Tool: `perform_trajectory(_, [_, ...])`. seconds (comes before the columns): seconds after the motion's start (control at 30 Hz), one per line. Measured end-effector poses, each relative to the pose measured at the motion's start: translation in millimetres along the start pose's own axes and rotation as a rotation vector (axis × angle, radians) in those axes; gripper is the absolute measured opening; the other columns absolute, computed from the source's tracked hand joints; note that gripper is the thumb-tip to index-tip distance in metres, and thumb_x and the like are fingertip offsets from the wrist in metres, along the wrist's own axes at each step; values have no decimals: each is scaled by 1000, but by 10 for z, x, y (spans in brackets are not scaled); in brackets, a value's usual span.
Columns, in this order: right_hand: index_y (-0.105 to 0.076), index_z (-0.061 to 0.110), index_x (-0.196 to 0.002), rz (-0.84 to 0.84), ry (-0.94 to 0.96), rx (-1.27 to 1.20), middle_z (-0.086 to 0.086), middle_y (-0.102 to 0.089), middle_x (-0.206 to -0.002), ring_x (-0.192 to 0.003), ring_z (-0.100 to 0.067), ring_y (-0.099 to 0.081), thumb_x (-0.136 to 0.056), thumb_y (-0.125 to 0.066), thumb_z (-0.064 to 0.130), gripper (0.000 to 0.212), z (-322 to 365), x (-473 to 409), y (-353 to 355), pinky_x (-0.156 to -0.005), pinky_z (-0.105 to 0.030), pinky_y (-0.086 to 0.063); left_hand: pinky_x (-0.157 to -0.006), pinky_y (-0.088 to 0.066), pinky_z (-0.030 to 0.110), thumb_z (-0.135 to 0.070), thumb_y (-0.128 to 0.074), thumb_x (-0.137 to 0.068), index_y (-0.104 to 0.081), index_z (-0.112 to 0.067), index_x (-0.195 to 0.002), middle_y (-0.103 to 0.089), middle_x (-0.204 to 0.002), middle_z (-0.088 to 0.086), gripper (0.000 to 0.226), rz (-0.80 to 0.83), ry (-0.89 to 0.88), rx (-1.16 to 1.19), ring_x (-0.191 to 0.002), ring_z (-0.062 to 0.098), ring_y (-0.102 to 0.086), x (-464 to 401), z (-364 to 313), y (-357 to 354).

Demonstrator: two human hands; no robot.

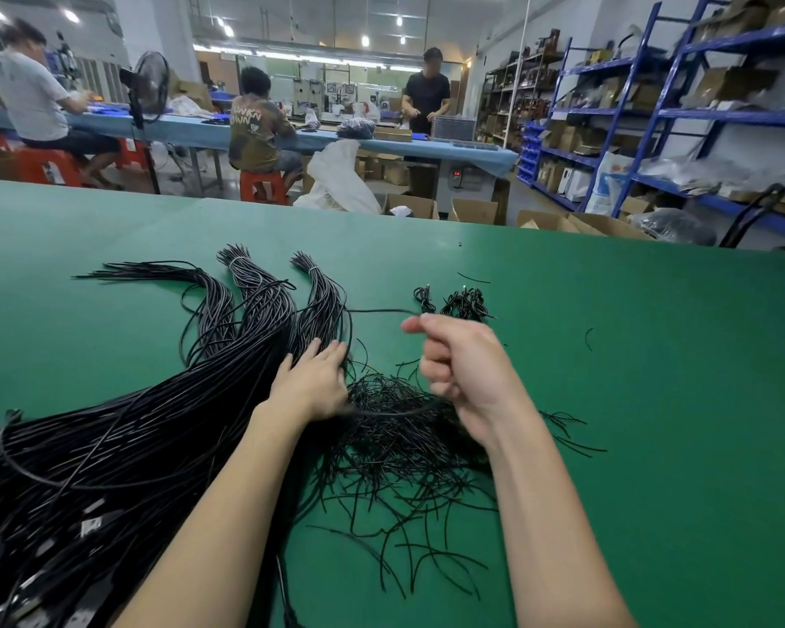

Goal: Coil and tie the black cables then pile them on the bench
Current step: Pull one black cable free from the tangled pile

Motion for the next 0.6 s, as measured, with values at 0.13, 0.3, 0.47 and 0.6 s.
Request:
perform_trajectory(0.13, [-70,5,-104,22,7,-37,10,-29,-57,-42,-4,-26,-106,-48,17,25,183,75,172,-36,-15,-21,-126,-1,46,-24,-25,-106,-7,-27,-162,-4,-169,-10,59,-10,7,1,-155,12,4,9,5,6])
perform_trajectory(0.3, [-72,3,-102,155,37,-145,9,-28,-57,-38,-1,-22,-104,-49,14,26,432,259,254,-30,-14,-17,-125,-1,45,-23,-25,-105,-9,-27,-161,-4,-169,-11,59,-2,4,2,-155,12,4,16,-2,-2])
perform_trajectory(0.47, [-79,11,-94,198,148,-250,10,-29,-57,-37,1,-25,-97,-54,21,26,685,391,351,-31,-13,-20,-126,-3,47,-23,-27,-105,-10,-26,-161,-5,-169,-9,59,-13,-1,-1,-155,14,2,27,-8,0])
perform_trajectory(0.6, [-74,13,-102,87,159,-169,7,-37,-62,-46,-5,-33,-104,-51,21,24,606,322,359,-37,-15,-24,-121,-19,53,-33,-43,-104,-35,-18,-153,-29,-163,4,52,-135,1,82,-152,23,-17,112,-119,235])
Point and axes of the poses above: each hand's wrist, its own x-axis away from the middle knuckle, its own y-axis out of the back of the hand, z = x × y, the point moved 7 cm from there along -x, towards the middle knuckle
